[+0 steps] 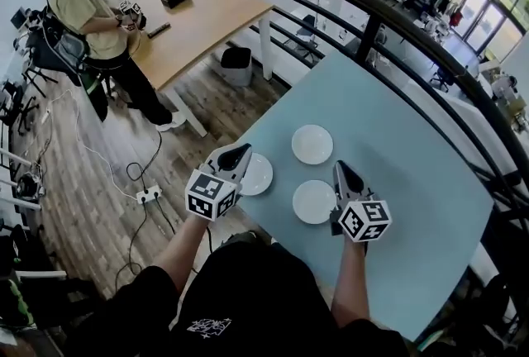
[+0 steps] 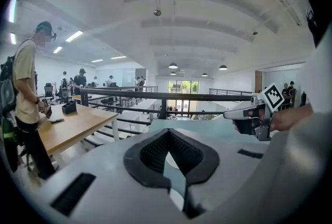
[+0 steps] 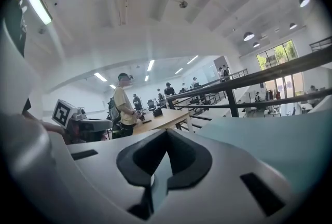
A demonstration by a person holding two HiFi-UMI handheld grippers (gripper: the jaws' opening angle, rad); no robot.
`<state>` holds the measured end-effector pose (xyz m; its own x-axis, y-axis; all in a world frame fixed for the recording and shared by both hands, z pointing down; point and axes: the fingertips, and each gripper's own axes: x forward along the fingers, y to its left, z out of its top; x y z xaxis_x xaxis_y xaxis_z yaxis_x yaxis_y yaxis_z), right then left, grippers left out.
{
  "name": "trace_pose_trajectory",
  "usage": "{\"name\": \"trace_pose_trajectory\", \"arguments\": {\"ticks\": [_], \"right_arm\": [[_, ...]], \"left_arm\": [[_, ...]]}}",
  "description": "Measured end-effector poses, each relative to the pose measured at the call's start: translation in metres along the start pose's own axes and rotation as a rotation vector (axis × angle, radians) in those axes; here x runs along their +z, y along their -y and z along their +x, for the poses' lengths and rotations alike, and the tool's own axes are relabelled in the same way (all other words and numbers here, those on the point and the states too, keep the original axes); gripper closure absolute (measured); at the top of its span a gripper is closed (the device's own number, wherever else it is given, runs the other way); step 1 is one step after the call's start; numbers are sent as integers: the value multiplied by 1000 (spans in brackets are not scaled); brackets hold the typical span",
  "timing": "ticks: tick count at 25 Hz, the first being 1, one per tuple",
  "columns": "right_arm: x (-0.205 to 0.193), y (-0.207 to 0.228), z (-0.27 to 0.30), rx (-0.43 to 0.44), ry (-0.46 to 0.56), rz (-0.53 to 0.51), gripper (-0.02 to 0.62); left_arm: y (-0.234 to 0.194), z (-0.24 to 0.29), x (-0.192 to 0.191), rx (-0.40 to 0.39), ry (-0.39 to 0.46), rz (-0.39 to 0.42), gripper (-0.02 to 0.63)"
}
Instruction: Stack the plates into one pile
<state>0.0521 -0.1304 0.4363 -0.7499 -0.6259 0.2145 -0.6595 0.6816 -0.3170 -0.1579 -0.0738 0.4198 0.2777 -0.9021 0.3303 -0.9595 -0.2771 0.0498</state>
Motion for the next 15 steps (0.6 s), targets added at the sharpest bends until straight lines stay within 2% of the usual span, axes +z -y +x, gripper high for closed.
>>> {"name": "trace_pose_trajectory", "arguments": {"ticks": [8,15], "right_arm": [[-47,33,1,-51,-75,109,589],[-93,55,1,-137,-155,197,589]], "left_arm": [[17,39,-44,-99,-129,-20,598],[23,78,-85,-203,-237,-48,598]]}}
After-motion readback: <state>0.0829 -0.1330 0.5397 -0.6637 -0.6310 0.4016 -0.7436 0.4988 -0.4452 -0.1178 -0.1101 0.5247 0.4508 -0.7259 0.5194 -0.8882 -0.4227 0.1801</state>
